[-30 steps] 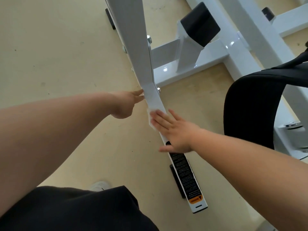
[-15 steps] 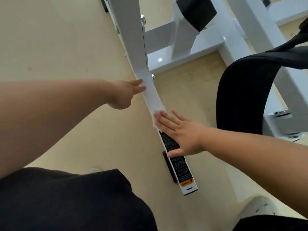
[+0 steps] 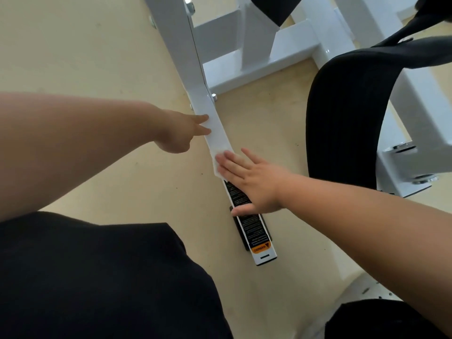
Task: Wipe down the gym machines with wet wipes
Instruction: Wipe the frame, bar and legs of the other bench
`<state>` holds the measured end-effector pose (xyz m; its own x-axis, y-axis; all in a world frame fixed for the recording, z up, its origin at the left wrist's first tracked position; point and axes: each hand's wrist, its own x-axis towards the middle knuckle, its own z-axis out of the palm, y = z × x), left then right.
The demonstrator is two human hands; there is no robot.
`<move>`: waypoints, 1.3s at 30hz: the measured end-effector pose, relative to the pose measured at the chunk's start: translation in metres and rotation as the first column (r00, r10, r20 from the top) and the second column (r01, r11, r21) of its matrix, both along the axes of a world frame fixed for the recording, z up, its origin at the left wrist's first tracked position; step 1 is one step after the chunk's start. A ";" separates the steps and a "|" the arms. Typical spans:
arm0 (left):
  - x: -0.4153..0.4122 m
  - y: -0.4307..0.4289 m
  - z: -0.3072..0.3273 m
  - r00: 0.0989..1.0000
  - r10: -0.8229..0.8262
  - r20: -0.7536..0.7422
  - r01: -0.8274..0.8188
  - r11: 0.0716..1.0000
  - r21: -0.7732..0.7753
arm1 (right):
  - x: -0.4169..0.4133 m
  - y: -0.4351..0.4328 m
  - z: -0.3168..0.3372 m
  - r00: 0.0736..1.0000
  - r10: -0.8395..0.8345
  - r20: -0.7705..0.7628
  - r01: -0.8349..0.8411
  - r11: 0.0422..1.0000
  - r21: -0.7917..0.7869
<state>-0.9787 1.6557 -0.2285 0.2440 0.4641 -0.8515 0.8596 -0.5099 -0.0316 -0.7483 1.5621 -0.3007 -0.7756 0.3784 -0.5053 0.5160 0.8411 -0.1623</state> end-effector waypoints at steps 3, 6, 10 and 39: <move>0.000 -0.006 0.000 0.998 -0.039 -0.044 0.039 0.999 0.000 | 0.013 -0.013 0.000 0.997 0.070 -0.037 -0.071 0.997 -0.040; -0.005 -0.007 0.000 0.998 -0.050 -0.045 0.050 0.999 0.003 | 0.049 -0.042 -0.004 0.966 0.209 -0.155 -0.220 0.974 -0.059; 0.000 -0.006 0.001 0.997 -0.066 -0.046 0.066 0.998 0.005 | 0.084 -0.095 -0.008 0.919 0.334 -0.208 -0.357 0.930 -0.084; 0.008 -0.003 0.006 0.991 -0.097 -0.089 0.107 0.988 0.109 | -0.005 -0.078 -0.008 0.929 -0.355 -0.106 0.353 0.935 -0.043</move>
<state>-0.9705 1.6530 -0.2225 0.2255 0.5348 -0.8144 0.7953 -0.5838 -0.1632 -0.7535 1.4842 -0.3085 -0.6448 0.6277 -0.4362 0.7572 0.6025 -0.2524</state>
